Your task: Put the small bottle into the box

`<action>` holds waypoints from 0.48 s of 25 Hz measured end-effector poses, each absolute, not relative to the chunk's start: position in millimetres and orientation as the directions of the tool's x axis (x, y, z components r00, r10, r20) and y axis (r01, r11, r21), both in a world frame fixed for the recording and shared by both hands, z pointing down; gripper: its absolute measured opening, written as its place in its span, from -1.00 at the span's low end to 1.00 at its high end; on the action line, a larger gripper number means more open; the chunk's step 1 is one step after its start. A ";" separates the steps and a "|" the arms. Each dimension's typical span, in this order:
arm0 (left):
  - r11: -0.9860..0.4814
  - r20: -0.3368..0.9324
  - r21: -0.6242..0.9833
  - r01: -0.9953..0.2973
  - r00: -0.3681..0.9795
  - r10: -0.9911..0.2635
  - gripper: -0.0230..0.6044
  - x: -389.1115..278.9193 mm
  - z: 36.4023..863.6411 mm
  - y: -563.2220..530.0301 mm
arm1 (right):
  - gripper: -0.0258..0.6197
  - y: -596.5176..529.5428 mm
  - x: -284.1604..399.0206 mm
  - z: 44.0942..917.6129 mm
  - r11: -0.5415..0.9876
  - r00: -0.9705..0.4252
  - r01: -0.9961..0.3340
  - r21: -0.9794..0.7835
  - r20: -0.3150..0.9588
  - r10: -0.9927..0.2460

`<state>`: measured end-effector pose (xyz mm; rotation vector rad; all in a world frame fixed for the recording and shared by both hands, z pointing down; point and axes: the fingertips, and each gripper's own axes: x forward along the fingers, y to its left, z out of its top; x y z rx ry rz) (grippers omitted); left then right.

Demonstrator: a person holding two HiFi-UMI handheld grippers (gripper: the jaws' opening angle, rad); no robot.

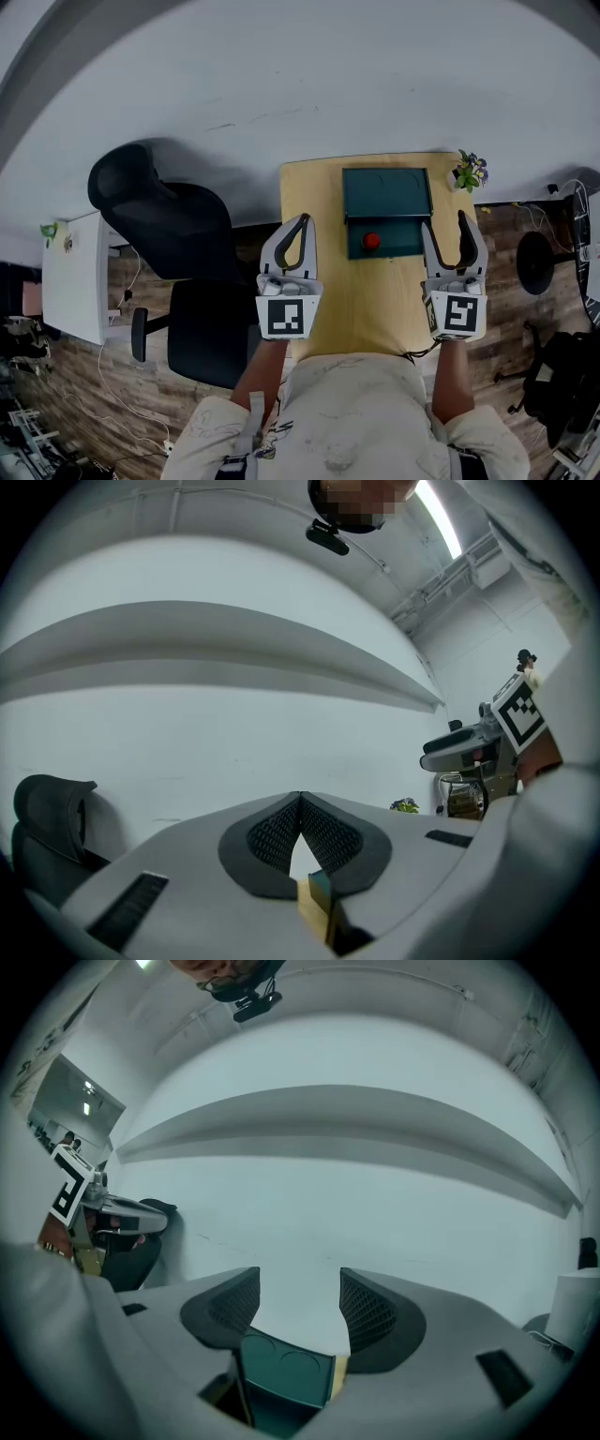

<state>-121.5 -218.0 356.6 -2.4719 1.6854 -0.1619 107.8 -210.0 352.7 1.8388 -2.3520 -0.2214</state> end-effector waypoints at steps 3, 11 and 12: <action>-0.358 0.024 -0.169 -0.918 0.360 -0.933 -0.90 -122.1 359.3 -216.8 | -0.05 -209.8 107.2 355.6 0.242 -0.240 -0.950 0.198 0.034 -0.970; -0.358 0.037 -0.156 -0.921 0.356 -0.934 -0.90 -122.8 364.5 -215.1 | -0.07 -210.0 103.7 358.7 0.251 -0.248 -0.948 0.195 0.041 -0.968; -0.356 0.038 -0.155 -0.921 0.355 -0.934 -0.90 -122.9 364.7 -215.2 | -0.08 -210.1 103.6 359.0 0.250 -0.246 -0.949 0.192 0.042 -0.968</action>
